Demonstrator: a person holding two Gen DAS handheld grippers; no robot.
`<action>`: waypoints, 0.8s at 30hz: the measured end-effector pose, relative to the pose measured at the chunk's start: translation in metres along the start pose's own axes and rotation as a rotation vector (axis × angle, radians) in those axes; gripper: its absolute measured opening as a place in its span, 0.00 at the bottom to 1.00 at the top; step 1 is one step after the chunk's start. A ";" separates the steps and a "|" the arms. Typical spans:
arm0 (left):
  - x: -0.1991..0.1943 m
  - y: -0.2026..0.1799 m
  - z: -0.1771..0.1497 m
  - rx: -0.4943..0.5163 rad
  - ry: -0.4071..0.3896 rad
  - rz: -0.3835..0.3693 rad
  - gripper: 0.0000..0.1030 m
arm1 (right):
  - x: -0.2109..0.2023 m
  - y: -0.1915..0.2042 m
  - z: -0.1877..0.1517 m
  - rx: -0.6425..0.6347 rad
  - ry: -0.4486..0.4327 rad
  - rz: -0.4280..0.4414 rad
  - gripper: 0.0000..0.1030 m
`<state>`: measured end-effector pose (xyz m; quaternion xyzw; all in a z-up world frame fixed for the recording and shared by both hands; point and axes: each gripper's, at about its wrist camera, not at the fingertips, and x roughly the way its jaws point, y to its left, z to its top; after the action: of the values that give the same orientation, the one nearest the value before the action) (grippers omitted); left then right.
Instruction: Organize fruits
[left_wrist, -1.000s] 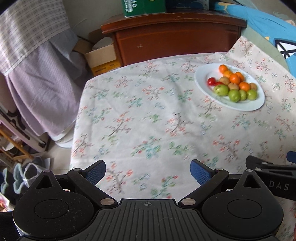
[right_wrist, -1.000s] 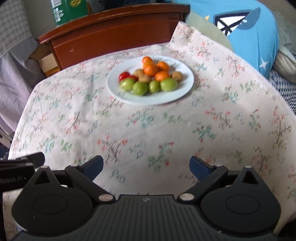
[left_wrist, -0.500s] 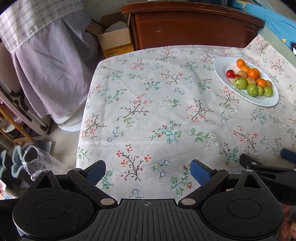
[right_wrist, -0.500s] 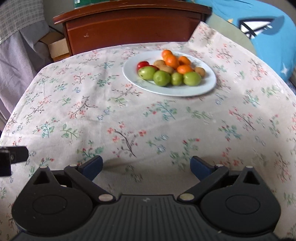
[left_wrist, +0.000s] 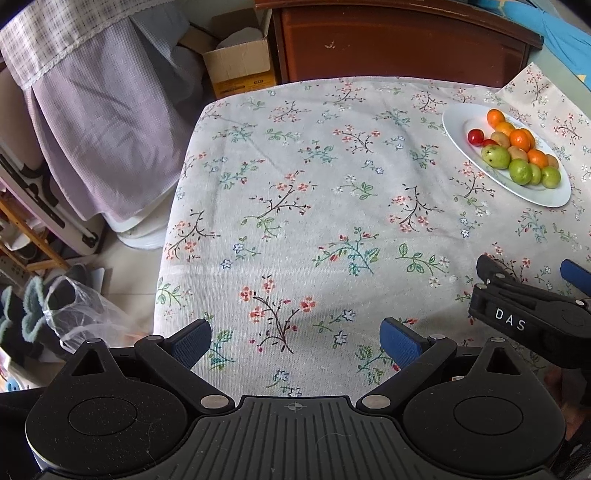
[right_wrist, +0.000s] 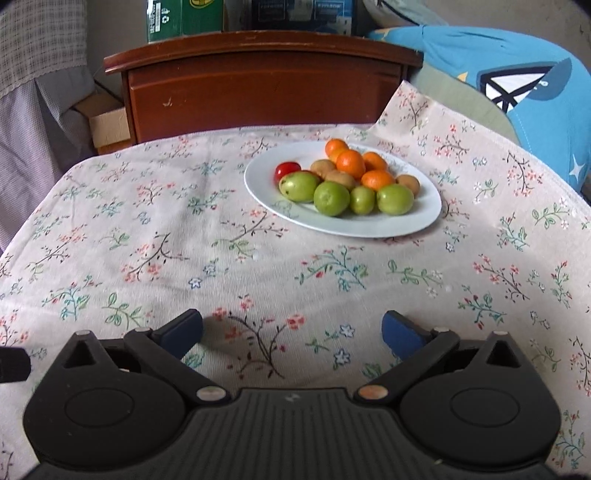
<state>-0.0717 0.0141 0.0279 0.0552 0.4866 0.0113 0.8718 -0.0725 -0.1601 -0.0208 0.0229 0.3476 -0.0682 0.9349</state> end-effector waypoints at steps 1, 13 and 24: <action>0.000 0.000 0.000 -0.002 0.001 0.000 0.96 | 0.000 0.000 0.001 0.003 0.001 -0.001 0.99; 0.003 0.001 0.001 -0.008 0.011 -0.003 0.96 | 0.001 0.000 0.000 0.005 -0.003 0.000 0.99; 0.009 -0.003 0.002 0.007 0.022 0.009 0.96 | 0.001 0.000 0.000 0.005 -0.004 0.001 0.99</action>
<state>-0.0655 0.0118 0.0205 0.0602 0.4960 0.0142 0.8661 -0.0724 -0.1604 -0.0213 0.0253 0.3458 -0.0688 0.9355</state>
